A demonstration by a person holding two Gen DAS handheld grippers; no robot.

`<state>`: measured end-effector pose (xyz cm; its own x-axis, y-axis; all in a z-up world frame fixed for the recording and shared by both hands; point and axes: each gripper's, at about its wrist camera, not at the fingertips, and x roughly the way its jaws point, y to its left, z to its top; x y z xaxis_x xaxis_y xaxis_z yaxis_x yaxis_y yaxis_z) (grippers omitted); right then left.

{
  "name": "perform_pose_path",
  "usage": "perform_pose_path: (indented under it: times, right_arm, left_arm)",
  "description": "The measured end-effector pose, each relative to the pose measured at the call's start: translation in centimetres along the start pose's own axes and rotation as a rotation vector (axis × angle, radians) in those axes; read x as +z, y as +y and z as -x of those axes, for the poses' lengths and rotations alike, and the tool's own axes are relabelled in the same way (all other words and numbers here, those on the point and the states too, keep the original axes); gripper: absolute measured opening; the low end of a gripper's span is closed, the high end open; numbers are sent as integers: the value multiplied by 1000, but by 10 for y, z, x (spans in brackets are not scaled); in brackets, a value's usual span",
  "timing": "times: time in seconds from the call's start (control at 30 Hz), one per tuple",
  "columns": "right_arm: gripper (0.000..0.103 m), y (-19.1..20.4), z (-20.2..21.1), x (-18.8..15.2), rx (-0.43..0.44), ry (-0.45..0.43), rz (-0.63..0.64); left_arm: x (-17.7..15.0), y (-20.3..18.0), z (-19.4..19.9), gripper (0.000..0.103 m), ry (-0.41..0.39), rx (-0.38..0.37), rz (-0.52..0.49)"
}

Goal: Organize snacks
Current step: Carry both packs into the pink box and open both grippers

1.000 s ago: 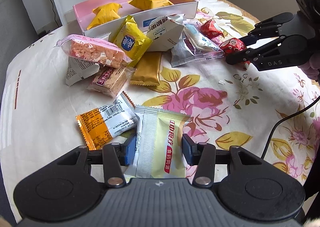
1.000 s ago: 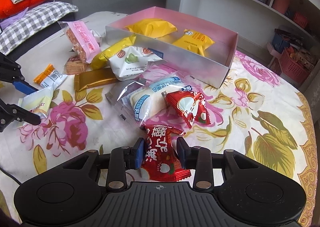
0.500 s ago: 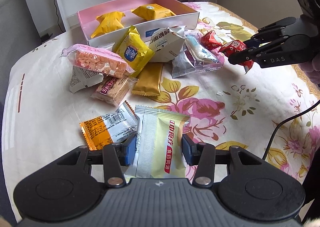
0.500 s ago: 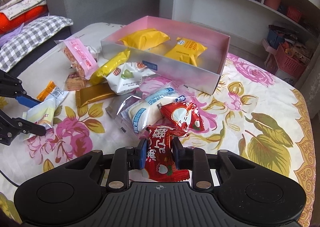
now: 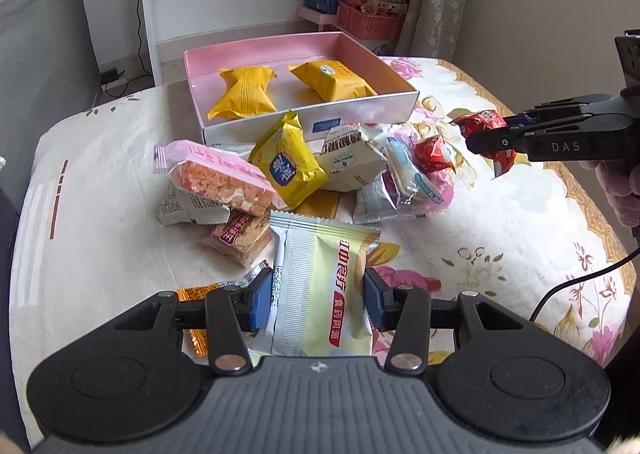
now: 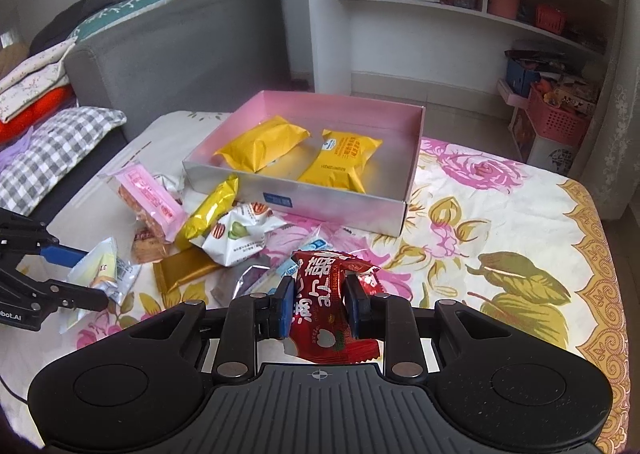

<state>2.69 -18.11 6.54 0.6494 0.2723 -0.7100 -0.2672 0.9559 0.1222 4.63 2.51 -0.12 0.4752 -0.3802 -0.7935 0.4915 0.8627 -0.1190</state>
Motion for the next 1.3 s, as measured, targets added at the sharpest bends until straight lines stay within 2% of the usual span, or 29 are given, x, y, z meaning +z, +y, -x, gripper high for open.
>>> perform_pose_path:
  times: [0.23, 0.5, 0.7, 0.9, 1.07, 1.3]
  right_arm:
    - [25, -8, -4, 22, 4, -43, -83]
    - [26, -28, -23, 44, 29, -113, -225]
    - [26, -43, -47, 51, 35, -133, -322]
    - [26, -53, -68, 61, 14, -138, -329]
    - [26, -65, -85, 68, 18, -147, -363]
    - [26, -75, -98, 67, 28, -137, -385]
  left_arm:
    - [28, -3, 4, 43, -70, 3, 63]
    - [75, 0, -12, 43, -103, 28, 127]
    - [111, 5, -39, 43, -97, 57, 141]
    - [141, 11, -75, 44, -81, 101, 155]
    - [158, 16, -100, 43, -82, 152, 156]
    - [176, 20, -126, 44, -89, 166, 206]
